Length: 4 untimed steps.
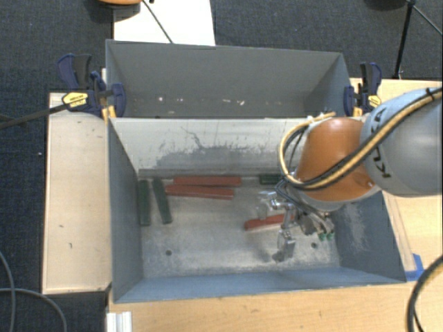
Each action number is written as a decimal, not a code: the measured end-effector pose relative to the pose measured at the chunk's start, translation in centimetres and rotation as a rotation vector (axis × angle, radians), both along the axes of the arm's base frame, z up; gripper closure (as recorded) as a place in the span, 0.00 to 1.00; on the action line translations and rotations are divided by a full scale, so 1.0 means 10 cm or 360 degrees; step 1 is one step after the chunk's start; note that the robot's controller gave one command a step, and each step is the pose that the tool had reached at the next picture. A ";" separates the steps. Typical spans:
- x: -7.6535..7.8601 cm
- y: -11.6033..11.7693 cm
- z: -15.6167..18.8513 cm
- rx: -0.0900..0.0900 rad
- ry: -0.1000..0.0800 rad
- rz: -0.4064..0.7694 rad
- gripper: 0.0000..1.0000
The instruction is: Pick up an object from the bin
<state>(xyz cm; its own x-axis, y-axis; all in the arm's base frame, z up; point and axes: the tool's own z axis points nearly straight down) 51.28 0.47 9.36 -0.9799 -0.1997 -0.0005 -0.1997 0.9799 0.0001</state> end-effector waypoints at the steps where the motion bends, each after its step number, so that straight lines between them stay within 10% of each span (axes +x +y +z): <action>1: 0.20 0.07 0.01 0.0006 -0.0006 -0.0240 0.00; 2: 0.53 -0.39 -0.22 0.0000 -0.0007 0.0402 1.00; 3: 0.52 -0.39 -0.23 0.0001 -0.0004 0.0398 0.00; 4: 0.52 -0.39 -0.23 0.0001 -0.0004 0.0397 0.00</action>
Offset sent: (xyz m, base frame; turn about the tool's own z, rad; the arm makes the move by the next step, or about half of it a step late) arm 0.0514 -0.0392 -0.0236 -0.2545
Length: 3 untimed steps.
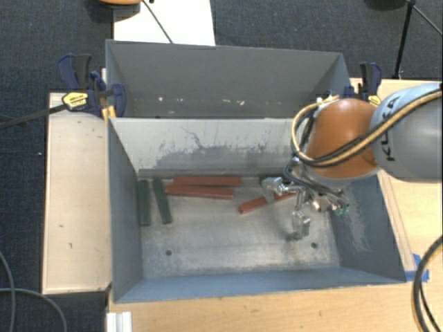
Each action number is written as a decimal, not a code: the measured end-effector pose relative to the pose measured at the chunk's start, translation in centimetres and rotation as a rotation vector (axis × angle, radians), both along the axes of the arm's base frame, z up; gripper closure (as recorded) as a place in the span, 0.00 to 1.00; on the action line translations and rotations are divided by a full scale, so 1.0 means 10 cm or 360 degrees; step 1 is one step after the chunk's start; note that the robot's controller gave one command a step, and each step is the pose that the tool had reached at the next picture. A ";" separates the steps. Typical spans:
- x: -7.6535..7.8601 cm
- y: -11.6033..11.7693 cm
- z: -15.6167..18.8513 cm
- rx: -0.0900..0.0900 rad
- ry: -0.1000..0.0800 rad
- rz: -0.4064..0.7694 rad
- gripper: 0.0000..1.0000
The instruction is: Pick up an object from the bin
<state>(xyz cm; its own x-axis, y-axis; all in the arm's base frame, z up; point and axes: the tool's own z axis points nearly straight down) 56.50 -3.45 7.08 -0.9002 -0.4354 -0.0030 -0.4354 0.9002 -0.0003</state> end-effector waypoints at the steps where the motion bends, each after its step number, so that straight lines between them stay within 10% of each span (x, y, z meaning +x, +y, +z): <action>1: 0.01 0.04 0.01 -0.0001 -0.0002 -0.0085 0.00; 2: 0.09 0.25 0.03 0.0001 -0.0003 -0.0243 0.00; 3: 0.09 0.43 0.04 0.0000 -0.0005 0.0088 0.00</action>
Offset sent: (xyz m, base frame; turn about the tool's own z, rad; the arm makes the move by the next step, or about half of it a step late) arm 0.0195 0.0525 0.0044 -0.0643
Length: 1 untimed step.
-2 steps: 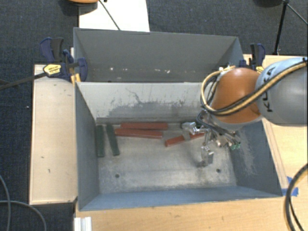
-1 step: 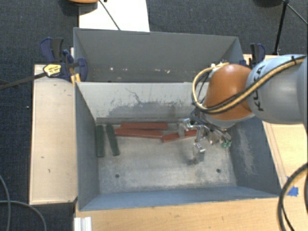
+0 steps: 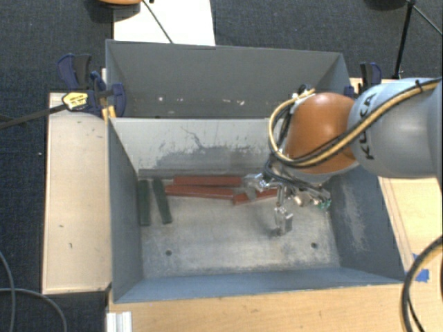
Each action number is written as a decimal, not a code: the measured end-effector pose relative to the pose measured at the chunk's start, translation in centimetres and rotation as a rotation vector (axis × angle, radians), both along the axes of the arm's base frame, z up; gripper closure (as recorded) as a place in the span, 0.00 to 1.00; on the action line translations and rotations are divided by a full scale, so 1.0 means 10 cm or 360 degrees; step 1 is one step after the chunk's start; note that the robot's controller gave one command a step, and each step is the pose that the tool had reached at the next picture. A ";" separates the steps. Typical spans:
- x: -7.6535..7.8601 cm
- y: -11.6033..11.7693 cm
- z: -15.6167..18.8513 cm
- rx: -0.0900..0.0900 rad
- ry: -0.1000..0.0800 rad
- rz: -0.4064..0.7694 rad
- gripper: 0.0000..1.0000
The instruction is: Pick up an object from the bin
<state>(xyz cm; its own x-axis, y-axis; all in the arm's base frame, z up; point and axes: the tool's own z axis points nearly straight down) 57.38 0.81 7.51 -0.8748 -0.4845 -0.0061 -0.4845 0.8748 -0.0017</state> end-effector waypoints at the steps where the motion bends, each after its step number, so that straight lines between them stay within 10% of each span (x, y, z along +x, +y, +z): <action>1: 0.09 0.11 0.00 0.0003 0.0000 -0.0398 0.00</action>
Offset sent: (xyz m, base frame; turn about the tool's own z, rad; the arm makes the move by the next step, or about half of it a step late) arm 0.0087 0.0735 0.0170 -0.0996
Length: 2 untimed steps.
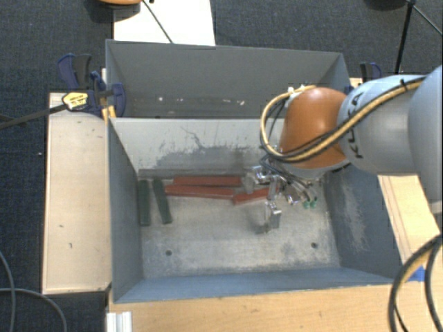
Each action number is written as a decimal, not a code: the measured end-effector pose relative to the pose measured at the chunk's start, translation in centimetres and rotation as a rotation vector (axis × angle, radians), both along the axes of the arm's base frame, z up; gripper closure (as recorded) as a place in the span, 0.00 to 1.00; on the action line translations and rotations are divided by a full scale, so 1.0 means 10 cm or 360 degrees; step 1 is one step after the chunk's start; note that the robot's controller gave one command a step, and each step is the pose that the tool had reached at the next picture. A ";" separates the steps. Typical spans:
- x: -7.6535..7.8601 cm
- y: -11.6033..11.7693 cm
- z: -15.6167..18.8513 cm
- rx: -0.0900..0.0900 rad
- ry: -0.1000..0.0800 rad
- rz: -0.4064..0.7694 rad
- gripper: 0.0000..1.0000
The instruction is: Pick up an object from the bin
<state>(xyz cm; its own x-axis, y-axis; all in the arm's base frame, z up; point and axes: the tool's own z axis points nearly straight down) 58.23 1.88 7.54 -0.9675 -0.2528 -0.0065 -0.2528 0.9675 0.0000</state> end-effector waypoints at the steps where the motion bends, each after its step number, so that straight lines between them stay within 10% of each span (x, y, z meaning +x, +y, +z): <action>1: 0.00 0.25 0.06 0.0001 -0.0001 -0.0124 0.00; 2: 0.08 -0.20 0.01 0.0001 -0.0004 -0.0381 1.00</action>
Offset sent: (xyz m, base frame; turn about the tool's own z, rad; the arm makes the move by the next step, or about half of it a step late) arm 0.0069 -0.0197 -0.0002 0.2362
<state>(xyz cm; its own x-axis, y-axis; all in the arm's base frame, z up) 59.05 -0.14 7.59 -0.9998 -0.0161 -0.0092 -0.0161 0.9999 0.0004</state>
